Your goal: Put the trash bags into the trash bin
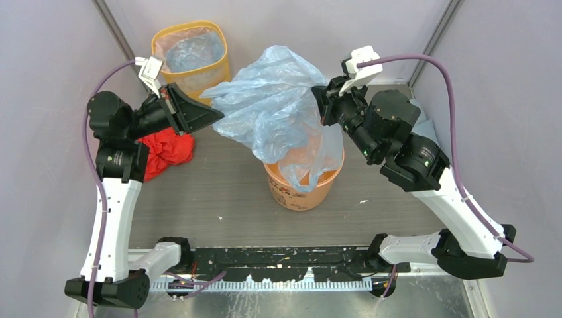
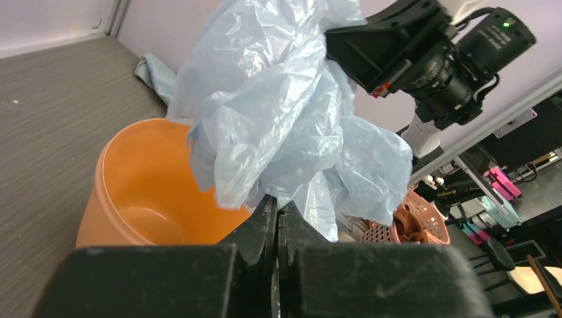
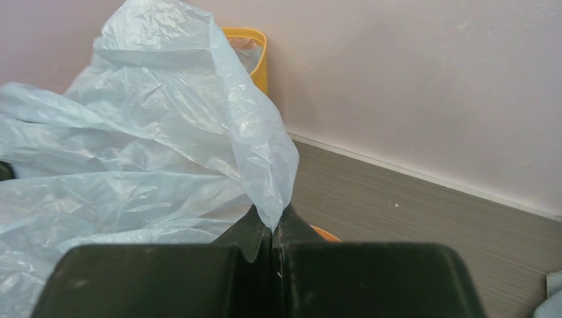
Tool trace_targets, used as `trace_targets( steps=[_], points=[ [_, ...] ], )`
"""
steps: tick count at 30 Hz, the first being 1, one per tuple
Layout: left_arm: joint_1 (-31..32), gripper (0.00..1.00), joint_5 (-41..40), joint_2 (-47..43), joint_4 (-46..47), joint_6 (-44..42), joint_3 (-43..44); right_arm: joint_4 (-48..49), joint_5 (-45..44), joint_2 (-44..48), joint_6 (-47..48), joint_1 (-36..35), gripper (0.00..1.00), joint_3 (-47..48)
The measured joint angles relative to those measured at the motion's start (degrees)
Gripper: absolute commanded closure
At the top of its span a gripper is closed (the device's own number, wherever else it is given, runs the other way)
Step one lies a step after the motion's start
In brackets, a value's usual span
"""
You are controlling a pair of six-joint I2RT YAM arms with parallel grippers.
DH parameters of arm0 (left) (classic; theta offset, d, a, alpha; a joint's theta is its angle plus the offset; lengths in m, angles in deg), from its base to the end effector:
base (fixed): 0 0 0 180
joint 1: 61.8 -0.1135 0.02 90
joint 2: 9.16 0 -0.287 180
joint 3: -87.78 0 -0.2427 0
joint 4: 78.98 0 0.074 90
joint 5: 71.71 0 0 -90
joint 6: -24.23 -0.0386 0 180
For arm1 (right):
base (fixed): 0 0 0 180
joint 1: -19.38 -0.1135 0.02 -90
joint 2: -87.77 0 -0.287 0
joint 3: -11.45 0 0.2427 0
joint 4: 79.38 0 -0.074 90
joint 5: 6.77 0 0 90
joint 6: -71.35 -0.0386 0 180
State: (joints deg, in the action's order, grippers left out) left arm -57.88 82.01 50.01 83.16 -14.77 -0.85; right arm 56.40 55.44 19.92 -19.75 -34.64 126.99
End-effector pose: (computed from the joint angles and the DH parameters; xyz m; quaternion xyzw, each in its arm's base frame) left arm 0.1638 -0.0459 0.5118 0.1742 0.6441 -0.5966 0.4460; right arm 0.1221 0.1376 0.5653 -0.1399 0.6735 0.1811 0.7028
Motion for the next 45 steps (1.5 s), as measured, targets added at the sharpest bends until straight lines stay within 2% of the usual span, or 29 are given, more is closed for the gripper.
trace_targets(
  steps=[6,13,16,18,19,24,28,37,41,45],
  points=[
    [-2.7,1.0,2.2,-1.2,0.8,1.7,1.6,-0.7,0.4,0.2,0.3,2.2,0.99,-1.1],
    [-5.5,0.97,3.5,-1.3,3.3,5.5,1.6,-1.6,5.6,1.7,-1.2,3.9,0.99,-2.0],
    [-6.0,0.8,3.6,-0.5,5.1,7.5,2.1,-1.9,9.1,3.3,-2.1,4.3,0.99,-2.3],
    [-6.4,0.52,3.5,1.0,6.9,9.2,3.0,-2.0,10.1,4.5,-2.6,5.1,0.99,-2.3],
    [-6.7,0.47,3.5,1.8,8.3,10.4,3.3,-1.9,10.4,5.0,-3.2,5.4,0.99,-2.3],
    [-7.0,0.47,3.2,4.5,12.5,15.7,3.4,-0.8,10.6,5.1,-5.4,5.9,0.99,-1.8],
    [-7.0,0.47,3.1,3.8,13.7,16.8,3.3,1.3,10.1,3.2,-6.5,5.9,0.99,-1.1],
    [-7.0,0.46,2.1,-0.5,15.8,19.0,1.4,7.2,6.9,-6.1,-9.1,5.9,0.99,2.1],
    [-7.0,0.41,1.1,-2.0,15.8,18.6,-0.5,10.5,5.9,-9.2,-11.3,5.9,0.99,4.0],
    [-7.0,0.35,-1.1,-3.0,11.5,13.8,-2.6,13.7,5.5,-11.7,-13.6,5.9,0.99,5.8]
  ],
)
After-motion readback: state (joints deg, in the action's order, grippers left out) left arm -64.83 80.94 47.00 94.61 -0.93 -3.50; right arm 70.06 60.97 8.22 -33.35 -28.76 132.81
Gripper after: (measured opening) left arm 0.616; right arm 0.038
